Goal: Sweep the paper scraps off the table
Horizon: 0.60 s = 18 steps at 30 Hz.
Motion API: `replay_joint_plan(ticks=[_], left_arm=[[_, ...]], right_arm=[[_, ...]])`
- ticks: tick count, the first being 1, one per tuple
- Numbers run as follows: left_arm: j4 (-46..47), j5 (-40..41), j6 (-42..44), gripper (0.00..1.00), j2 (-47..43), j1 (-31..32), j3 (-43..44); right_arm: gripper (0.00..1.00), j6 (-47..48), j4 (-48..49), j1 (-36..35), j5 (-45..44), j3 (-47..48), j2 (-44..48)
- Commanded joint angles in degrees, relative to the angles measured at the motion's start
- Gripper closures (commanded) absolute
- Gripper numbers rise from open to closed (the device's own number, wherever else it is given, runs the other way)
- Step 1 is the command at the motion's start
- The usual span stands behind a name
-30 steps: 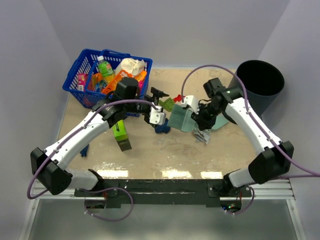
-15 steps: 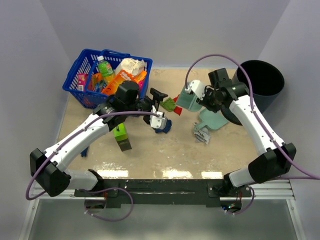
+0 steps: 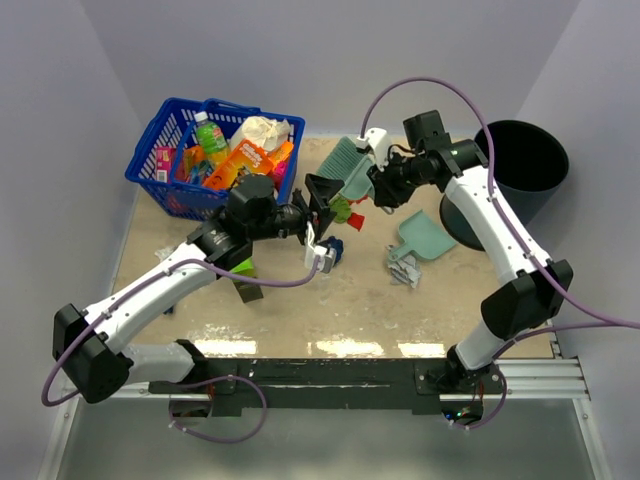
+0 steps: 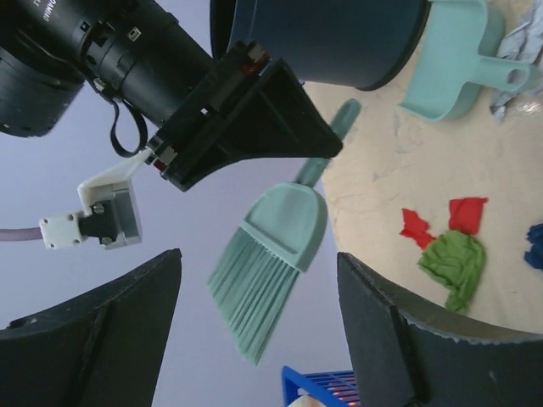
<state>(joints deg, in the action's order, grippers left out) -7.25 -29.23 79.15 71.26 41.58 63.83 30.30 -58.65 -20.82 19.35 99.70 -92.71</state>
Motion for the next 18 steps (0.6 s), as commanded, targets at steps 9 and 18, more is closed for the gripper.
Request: replay_joint_plan(ticks=[9,18], left_arm=[[14.2,10.3,14.6,0.23,3.6,2.3,-4.2],[22.5,17.4,8.7,1.00,5.8,2.7,-2.9]], right_arm=[[1.00,-0.4,-6.2,-0.9,23.4,3.8,1.6],[1.00,1.5,-7.9,-1.3,24.4,2.2,2.6]])
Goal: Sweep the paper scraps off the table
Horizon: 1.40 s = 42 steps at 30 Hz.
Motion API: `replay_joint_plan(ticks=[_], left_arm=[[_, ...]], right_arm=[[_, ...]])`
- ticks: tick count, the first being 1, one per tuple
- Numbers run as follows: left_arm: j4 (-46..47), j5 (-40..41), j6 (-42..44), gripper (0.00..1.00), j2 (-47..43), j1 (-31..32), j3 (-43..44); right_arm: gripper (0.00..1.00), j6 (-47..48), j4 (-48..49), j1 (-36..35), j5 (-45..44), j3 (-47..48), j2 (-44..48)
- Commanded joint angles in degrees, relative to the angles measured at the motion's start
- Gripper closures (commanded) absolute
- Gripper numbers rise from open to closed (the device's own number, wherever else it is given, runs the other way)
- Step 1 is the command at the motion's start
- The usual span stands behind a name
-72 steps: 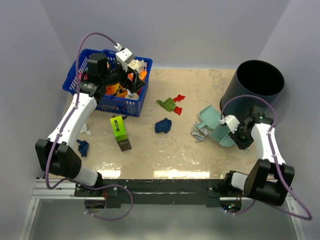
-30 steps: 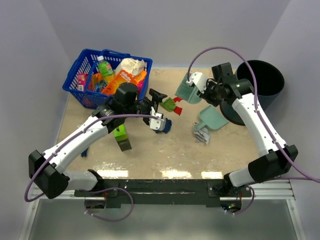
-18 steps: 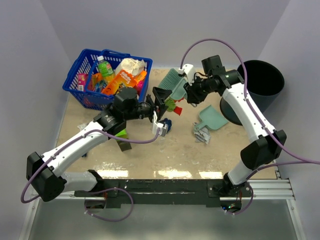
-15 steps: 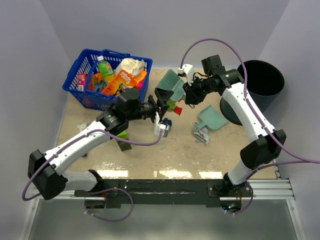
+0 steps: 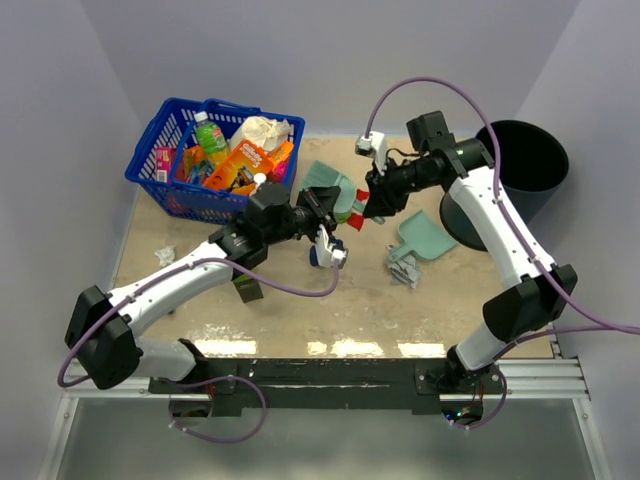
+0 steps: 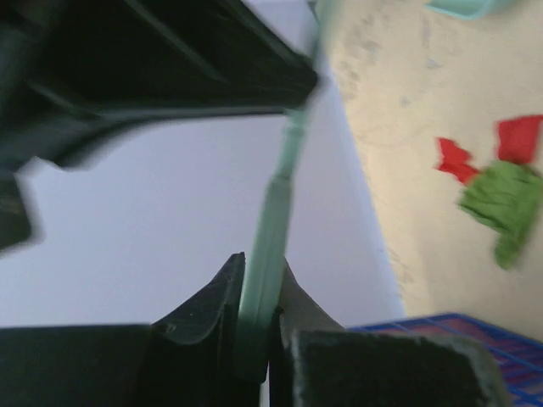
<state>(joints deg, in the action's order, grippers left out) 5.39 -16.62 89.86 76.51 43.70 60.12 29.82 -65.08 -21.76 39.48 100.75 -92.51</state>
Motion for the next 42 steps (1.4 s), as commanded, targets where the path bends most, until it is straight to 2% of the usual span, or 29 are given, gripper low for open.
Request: replay_joint_plan(ticks=[1,2,3,4,6,7,9,10,11,12,14,18,23,25,30,32,36,42], left_arm=[[11.3,5.5,-4.0,1.00,0.8,0.5,0.8],[11.1,7.4,-5.7,1.00,1.0,0.5,2.0],[10.4,8.1,-8.0,1.00,1.2,0.6,3.2],[6.5,8.5,-13.8,1.00,1.5,0.5,4.7],[1.0,8.9,-21.3,1.00,2.2,0.0,11.0],[-5.2,8.0,-29.9,1.00,3.5,-1.4,13.6],[-12.5,4.8,-40.7,1.00,5.4,-3.4,21.4],[-19.8,1.0,-48.7,1.00,7.3,-7.0,24.2],[-23.5,-10.3,-51.4,1.00,8.2,-9.1,28.7],[-29.0,-15.1,-53.7,1.00,9.0,-10.9,30.4],[-33.1,-23.8,-57.4,1.00,10.8,-14.0,33.7],[-40.2,-33.9,-59.6,1.00,12.5,-17.3,36.3],[-42.1,-46.6,-66.8,1.00,15.4,-20.9,38.1],[-41.5,-48.3,-68.2,1.00,15.5,-20.9,37.5],[-39.7,-49.5,-69.3,1.00,14.8,-21.0,34.3],[-38.4,-50.5,-71.0,1.00,14.5,-21.1,32.9],[-33.7,-52.5,-76.7,1.00,14.5,-21.5,31.1],[-24.4,-56.2,-86.8,1.00,15.3,-22.2,28.8]], right_arm=[[0.99,2.6,-1.5,-0.4,4.5,2.4,2.2],[0.61,3.1,-1.6,-0.4,4.9,3.8,2.1],[0.53,3.7,-1.3,-0.2,4.6,5.3,2.7],[0.47,3.6,-0.2,0.1,4.2,7.7,3.1],[0.31,1.7,4.9,0.7,2.2,10.0,4.9],[0.23,-1.6,7.0,0.8,1.3,10.0,5.8],[0.02,-7.0,17.6,1.2,-0.7,6.5,7.9],[0.02,-9.6,20.9,1.4,-0.4,5.3,10.1],[0.02,-10.4,25.8,1.3,0.4,4.3,10.9],[0.02,-10.5,27.8,1.8,2.2,2.8,11.3],[0.02,-12.2,32.3,2.2,6.4,1.9,11.9],[0.02,-13.2,29.8,3.2,11.8,6.7,7.8],[0.08,-11.8,22.2,5.8,18.5,11.9,3.2],[0.10,-8.1,17.0,5.8,19.0,14.1,1.3],[0.24,-5.8,10.8,5.9,21.3,16.0,-1.9],[0.27,-5.0,10.6,5.8,21.8,14.5,-1.4],[0.40,-8.4,12.9,5.8,24.7,11.0,-0.7],[0.47,-10.9,14.1,5.5,24.4,8.7,0.2]])
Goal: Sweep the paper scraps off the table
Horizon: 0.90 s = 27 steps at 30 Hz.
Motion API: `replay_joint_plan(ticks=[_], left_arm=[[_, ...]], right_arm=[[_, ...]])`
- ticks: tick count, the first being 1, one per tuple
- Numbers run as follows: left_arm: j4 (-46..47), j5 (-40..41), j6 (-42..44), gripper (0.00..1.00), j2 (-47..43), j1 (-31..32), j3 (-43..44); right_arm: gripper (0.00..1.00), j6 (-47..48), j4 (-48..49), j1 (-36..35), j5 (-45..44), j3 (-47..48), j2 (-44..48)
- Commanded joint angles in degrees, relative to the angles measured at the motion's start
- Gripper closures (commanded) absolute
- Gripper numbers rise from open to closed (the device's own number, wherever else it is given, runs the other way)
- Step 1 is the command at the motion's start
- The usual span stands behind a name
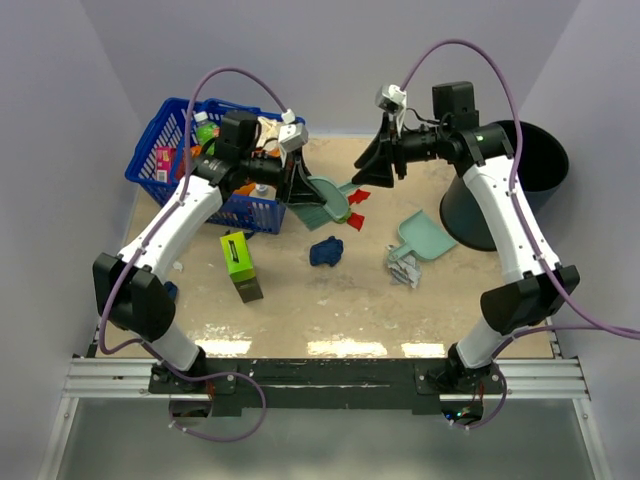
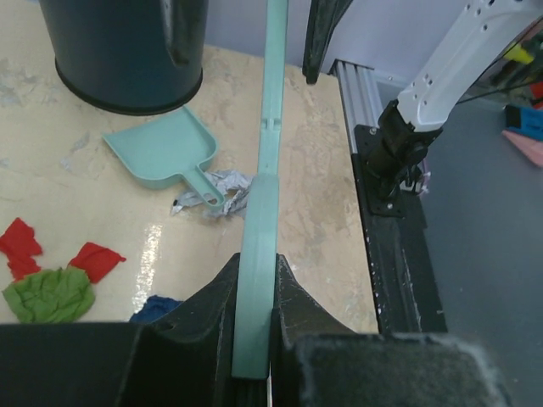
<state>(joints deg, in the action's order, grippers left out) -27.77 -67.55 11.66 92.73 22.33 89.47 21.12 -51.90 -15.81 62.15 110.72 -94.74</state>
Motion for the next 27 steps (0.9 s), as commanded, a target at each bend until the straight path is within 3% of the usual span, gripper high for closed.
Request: replay_joint_plan(ticks=[1,8,21,27], left_arm=[[9.6,-5.4,-9.3,1.00,-1.0,-0.9,-0.9],[10.3,-5.6,-10.2,1.00,-0.4,-0.9,-1.8],[12.6,-6.5,-13.4,1.00,0.1,-0.9,-2.0],[12.6,-6.5,-13.5,1.00,0.3,-0.9,-2.3]], right_arm=[[0.49,-2.3,0.7,-0.4,1.6,-1.6,2.5],[0.60,-3.9,2.2,-0.4,1.0,-4.6,3.9],[0.64,-8.7,5.8,-1.5,3.8,-6.1,3.6],[0.73,-9.1,6.1,-1.8,4.0,-6.8,3.6]])
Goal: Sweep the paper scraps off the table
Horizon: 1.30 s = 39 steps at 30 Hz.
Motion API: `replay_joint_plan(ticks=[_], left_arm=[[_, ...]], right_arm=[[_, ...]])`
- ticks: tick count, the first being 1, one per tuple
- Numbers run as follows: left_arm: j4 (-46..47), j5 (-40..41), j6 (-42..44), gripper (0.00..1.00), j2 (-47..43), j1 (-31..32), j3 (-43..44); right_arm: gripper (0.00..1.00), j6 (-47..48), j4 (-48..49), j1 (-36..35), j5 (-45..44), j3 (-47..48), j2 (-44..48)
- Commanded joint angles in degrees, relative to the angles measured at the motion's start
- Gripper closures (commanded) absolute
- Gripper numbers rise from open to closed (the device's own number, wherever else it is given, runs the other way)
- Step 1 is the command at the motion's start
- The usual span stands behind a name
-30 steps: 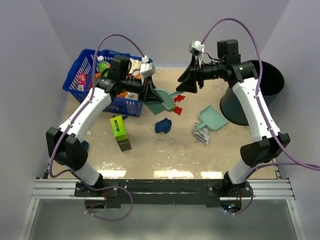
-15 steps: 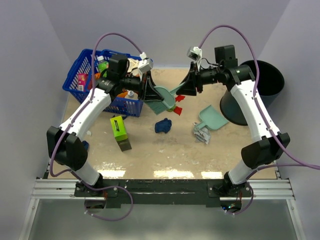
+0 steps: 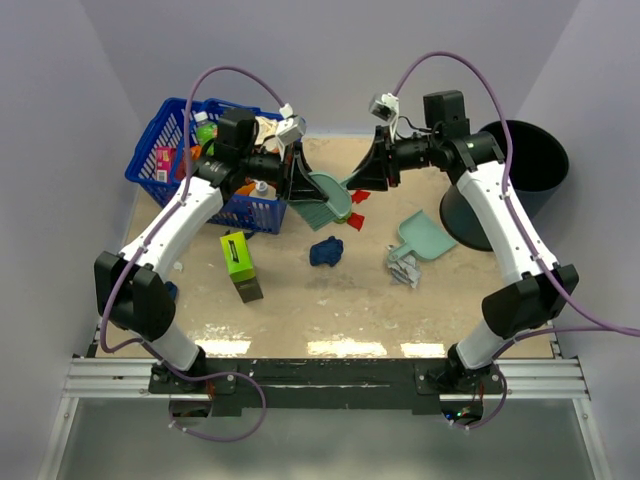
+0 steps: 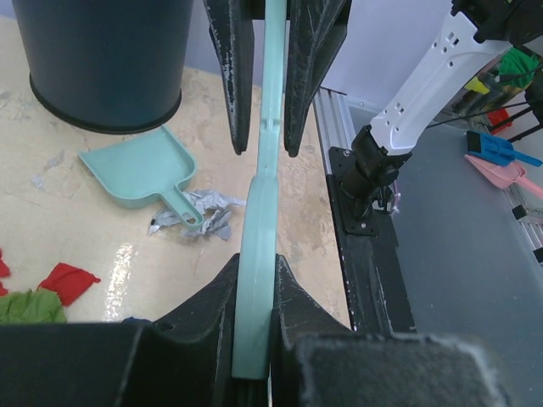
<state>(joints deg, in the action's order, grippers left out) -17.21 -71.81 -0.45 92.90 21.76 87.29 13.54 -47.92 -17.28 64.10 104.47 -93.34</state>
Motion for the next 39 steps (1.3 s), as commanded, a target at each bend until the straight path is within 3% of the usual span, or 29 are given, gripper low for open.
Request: replay_joint_plan(ticks=[1,6,9,10,12,13,15,16,19,20,24,27,30,32,35,36,39], left_arm=[[2.0,-2.3,-1.4,1.00,0.2,-0.3,-0.2],[2.2,-2.1,-1.4,1.00,0.5,-0.3,0.3],[2.1,-0.9,-1.7,1.00,0.9,-0.3,0.5],[2.0,0.0,-1.9,0.93,1.0,-0.3,0.7],[0.7,4.9,-1.3,0.63,1.0,-0.3,1.1],[-0.1,12.1,-1.0,0.47,1.0,-0.3,1.9],[-1.5,18.9,0.0,0.39,0.3,-0.3,2.5],[-1.9,23.9,0.2,0.35,0.1,-0.2,3.3],[0.9,29.7,0.1,0.31,-1.8,-0.2,1.4],[3.8,30.9,-0.2,0.31,-3.2,0.0,0.3],[10.6,33.7,2.5,0.31,-6.5,3.4,-7.2],[9.7,39.9,9.7,0.31,-6.9,10.6,-11.2],[16.1,54.6,13.5,0.31,-9.6,20.1,-18.1],[22.3,60.0,12.9,0.26,-9.2,24.5,-20.4],[20.6,61.1,12.0,0.24,-2.9,26.5,-17.2],[20.1,61.7,12.0,0.24,-1.1,26.8,-14.8],[20.3,63.2,10.8,0.24,4.4,27.4,-11.7]], right_arm=[[0.74,-1.8,2.5,-0.4,2.2,-0.5,2.2],[0.84,-2.7,3.2,-0.3,2.3,-0.5,1.9],[0.99,-3.2,3.3,-0.3,1.9,-1.0,2.1],[1.00,-3.3,3.4,-0.3,1.6,-1.1,2.2],[1.00,-4.7,3.4,0.0,0.0,-1.2,2.6],[1.00,-6.4,3.9,0.5,-4.2,-1.3,3.3],[1.00,-9.1,4.3,4.2,-5.9,-1.5,4.1],[1.00,-10.8,3.8,5.7,-11.9,-1.1,4.8],[1.00,-14.8,-1.0,13.5,-17.2,2.7,4.4],[1.00,-14.7,-2.6,15.9,-23.2,6.2,4.2],[1.00,-6.0,-7.4,16.8,-33.8,12.2,5.2],[1.00,-4.6,-9.6,16.8,-36.4,15.8,6.2],[1.00,-4.7,-13.2,17.0,-36.5,19.4,7.1],[1.00,-5.2,-11.0,16.8,-39.4,18.1,9.0],[1.00,-4.7,-2.1,16.9,-45.0,11.0,14.7],[1.00,-4.7,4.9,16.8,-45.9,8.2,18.6],[1.00,-8.9,8.8,16.9,-49.4,5.5,18.2]])
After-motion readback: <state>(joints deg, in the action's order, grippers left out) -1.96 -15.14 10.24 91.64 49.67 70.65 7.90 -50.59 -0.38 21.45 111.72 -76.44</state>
